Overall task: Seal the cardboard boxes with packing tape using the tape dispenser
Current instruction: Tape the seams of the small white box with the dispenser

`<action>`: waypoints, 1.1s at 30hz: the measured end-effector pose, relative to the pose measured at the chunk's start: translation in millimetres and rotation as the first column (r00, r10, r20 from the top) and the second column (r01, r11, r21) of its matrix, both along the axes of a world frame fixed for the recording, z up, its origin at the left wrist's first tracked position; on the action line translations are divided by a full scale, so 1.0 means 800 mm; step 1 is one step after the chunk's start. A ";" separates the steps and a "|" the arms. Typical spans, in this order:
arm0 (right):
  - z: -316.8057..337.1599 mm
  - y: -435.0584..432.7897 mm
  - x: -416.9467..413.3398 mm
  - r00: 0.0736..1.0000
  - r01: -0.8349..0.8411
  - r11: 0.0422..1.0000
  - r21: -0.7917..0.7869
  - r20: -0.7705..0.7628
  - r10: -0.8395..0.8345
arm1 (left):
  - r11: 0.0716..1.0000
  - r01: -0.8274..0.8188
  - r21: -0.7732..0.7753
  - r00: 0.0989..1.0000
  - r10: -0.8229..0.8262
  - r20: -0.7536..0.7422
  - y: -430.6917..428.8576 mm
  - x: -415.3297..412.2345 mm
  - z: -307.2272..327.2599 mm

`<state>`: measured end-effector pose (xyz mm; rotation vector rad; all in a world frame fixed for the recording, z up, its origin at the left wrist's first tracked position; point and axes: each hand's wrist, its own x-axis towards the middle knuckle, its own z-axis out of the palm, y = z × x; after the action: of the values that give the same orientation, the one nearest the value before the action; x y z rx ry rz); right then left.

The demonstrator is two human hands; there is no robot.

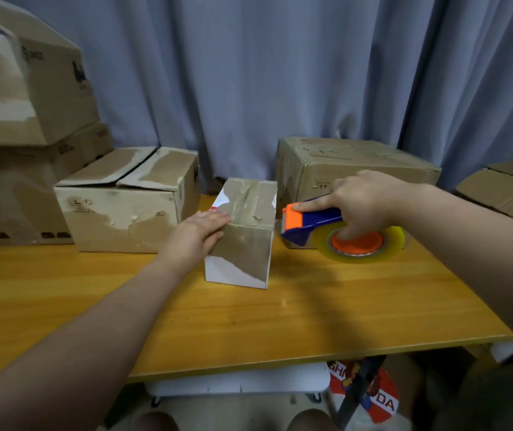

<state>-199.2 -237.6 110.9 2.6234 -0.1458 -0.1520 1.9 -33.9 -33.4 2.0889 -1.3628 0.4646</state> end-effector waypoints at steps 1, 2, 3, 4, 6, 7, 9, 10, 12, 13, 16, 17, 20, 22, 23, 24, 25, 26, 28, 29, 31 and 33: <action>-0.007 -0.006 -0.002 1.000 0.003 1.000 -0.012 -0.006 -0.003 | 1.000 -0.005 0.007 1.000 0.005 0.012 0.000 0.000 0.000; -0.014 -0.010 -0.001 1.000 -0.004 1.000 -0.021 -0.005 0.003 | 1.000 -0.014 0.020 1.000 0.013 0.025 0.000 0.002 -0.001; -0.020 -0.012 0.001 1.000 -0.010 1.000 -0.024 -0.002 0.010 | 0.999 -0.025 0.035 0.999 0.024 0.045 0.000 0.002 -0.001; -0.023 -0.014 0.003 1.000 -0.010 1.000 -0.018 0.000 0.010 | 0.998 -0.039 0.051 0.997 0.035 0.068 -0.001 0.002 0.000; -0.028 -0.018 0.004 1.000 -0.007 1.000 0.002 0.006 0.007 | 0.994 -0.082 0.068 0.989 0.073 0.130 -0.001 -0.001 0.000; -0.029 -0.020 0.004 1.000 -0.009 1.000 0.005 0.011 0.009 | 0.990 -0.115 0.077 0.981 0.101 0.167 -0.001 -0.004 0.000; -0.034 -0.024 0.004 1.000 -0.012 1.000 0.008 0.021 0.012 | 0.974 -0.190 0.124 0.957 0.155 0.245 -0.002 -0.014 0.002; -0.036 -0.025 0.005 1.000 -0.016 1.000 0.007 0.025 0.016 | 0.959 -0.227 0.171 0.944 0.173 0.282 -0.004 -0.021 0.003; -0.039 -0.027 0.005 0.999 -0.033 0.999 -0.005 0.032 0.033 | 0.904 -0.309 0.295 0.913 0.195 0.360 -0.012 -0.033 0.007; -0.039 -0.028 0.005 0.999 -0.039 0.999 -0.010 0.036 0.040 | 0.867 -0.354 0.350 0.892 0.200 0.405 -0.017 -0.039 0.009; -0.040 -0.031 0.003 0.997 -0.049 0.998 -0.025 0.060 0.050 | 0.811 -0.428 0.399 0.863 0.236 0.447 -0.029 -0.054 0.015; -0.041 -0.032 0.002 0.996 -0.051 0.998 -0.030 0.067 0.052 | 0.820 -0.424 0.384 0.866 0.245 0.435 -0.032 -0.058 0.017; -0.043 -0.032 0.001 0.995 -0.056 0.998 -0.026 0.078 0.057 | 0.873 -0.331 0.358 0.907 0.190 0.375 -0.043 -0.071 0.024; -0.048 -0.034 0.001 0.995 -0.065 0.997 -0.029 0.079 0.067 | 0.887 -0.263 0.379 0.952 0.176 0.249 -0.051 -0.077 0.028; -0.049 -0.035 0.001 0.994 -0.068 0.997 -0.028 0.083 0.070 | 0.887 -0.245 0.391 0.960 0.167 0.223 -0.054 -0.078 0.027; -0.050 -0.035 0.001 0.994 -0.064 0.998 -0.018 0.087 0.065 | 0.881 -0.240 0.407 0.960 0.154 0.234 -0.056 -0.079 0.027; -0.050 -0.035 0.000 0.995 -0.057 0.998 0.000 0.082 0.057 | 0.869 -0.250 0.426 0.953 0.144 0.265 -0.058 -0.080 0.026; -0.050 -0.035 0.000 0.997 -0.048 0.999 0.018 0.069 0.047 | 0.854 -0.270 0.444 0.944 0.144 0.298 -0.060 -0.081 0.024; -0.052 -0.035 -0.001 1.000 -0.020 0.998 0.057 0.025 0.019 | 0.831 -0.317 0.456 0.915 0.142 0.378 -0.065 -0.084 0.022; -0.053 -0.034 -0.001 1.000 -0.007 0.997 0.073 0.009 0.006 | 0.826 -0.333 0.454 0.900 0.136 0.414 -0.068 -0.085 0.021; -0.057 -0.035 -0.001 1.000 0.009 0.996 0.093 0.001 -0.009 | 0.833 -0.345 0.433 0.886 0.136 0.444 -0.074 -0.085 0.018; -0.062 -0.037 -0.003 1.000 0.023 0.992 0.121 0.003 -0.024 | 0.864 -0.309 0.397 0.888 0.113 0.446 -0.078 -0.082 0.015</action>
<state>-201.6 -267.0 61.1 2.7441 -0.1742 -0.1676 -63.5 -96.5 -21.3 2.6663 -1.5977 0.7737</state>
